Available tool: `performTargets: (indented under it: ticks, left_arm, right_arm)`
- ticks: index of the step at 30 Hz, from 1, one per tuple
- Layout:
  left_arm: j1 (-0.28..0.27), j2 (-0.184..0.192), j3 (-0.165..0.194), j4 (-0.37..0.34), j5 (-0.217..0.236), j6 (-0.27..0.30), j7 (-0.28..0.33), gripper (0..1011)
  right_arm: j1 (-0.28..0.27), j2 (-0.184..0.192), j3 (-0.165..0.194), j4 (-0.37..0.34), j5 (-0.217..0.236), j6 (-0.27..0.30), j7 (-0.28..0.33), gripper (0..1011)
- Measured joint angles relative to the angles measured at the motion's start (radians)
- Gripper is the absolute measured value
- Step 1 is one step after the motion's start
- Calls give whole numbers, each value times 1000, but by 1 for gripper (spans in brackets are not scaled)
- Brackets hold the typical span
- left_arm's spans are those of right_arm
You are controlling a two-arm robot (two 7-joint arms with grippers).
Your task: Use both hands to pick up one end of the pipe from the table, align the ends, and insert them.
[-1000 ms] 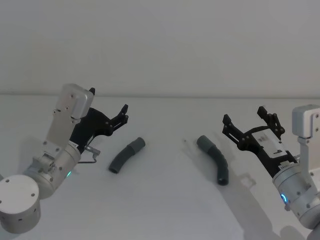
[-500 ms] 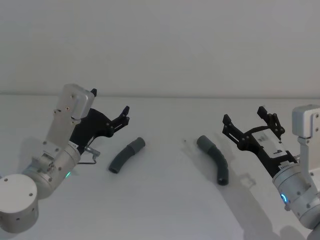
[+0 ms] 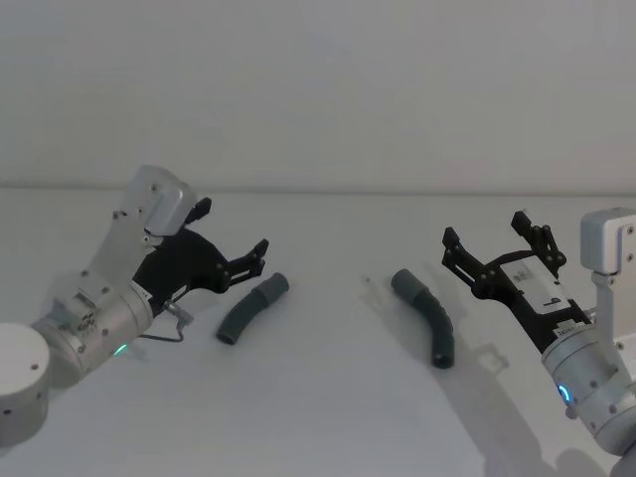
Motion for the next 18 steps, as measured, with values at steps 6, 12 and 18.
performTargets:
  ticks: [6,12,18]
  left_arm:
    - [-22,18,4,2,-28,72,-63,1001]
    - [-48,24,12,22,-45,128,-112,1001]
    - [-74,20,24,47,-51,167,-148,1001]
  right_arm:
    - [0,0,0,0,0,0,0,1002]
    - [0,0,0,0,0,0,0,1002]
    - [0,0,0,0,0,0,0,1002]
